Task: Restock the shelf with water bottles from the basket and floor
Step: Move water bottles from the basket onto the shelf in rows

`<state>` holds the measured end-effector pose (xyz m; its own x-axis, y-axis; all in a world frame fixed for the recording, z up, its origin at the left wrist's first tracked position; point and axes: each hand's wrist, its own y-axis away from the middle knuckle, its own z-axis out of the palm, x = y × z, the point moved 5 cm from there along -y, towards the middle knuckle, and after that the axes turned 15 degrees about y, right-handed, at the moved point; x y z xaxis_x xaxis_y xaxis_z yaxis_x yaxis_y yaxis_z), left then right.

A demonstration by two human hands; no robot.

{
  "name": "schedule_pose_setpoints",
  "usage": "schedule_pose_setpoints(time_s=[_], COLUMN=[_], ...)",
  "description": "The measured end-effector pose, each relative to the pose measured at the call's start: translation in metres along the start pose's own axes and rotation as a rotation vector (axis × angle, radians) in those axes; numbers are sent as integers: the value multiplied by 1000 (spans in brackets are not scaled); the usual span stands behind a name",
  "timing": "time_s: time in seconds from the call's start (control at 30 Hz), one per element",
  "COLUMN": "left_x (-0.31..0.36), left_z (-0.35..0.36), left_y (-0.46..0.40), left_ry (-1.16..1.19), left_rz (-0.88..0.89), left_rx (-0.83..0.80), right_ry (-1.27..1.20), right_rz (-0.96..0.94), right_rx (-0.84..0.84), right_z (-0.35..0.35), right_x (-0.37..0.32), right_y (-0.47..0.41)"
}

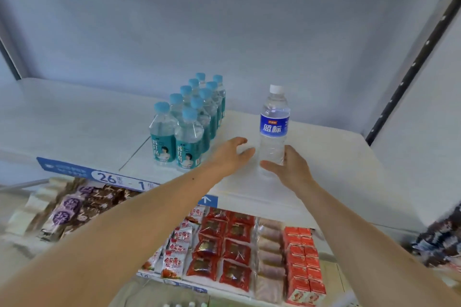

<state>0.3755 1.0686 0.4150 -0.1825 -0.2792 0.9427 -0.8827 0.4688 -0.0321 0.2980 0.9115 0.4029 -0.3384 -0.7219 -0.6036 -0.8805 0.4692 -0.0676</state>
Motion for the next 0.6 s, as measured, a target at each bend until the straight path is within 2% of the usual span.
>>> schedule_pose_setpoints(time_s=[0.2,0.33,0.6], left_x=[-33,-41,-47], left_z=[5,8,13], left_y=[-32,-53,-97], left_ry=[-211,-355,-437], left_rz=[-75,-63,1], left_rx=[-73,-137,-143], right_ry=[-8,-50,62], right_rz=[-9,-10,-68], right_rx=[9,-7,-45], right_z=[7,16,31], right_x=[6,8,2], right_y=[-56,-87,-148])
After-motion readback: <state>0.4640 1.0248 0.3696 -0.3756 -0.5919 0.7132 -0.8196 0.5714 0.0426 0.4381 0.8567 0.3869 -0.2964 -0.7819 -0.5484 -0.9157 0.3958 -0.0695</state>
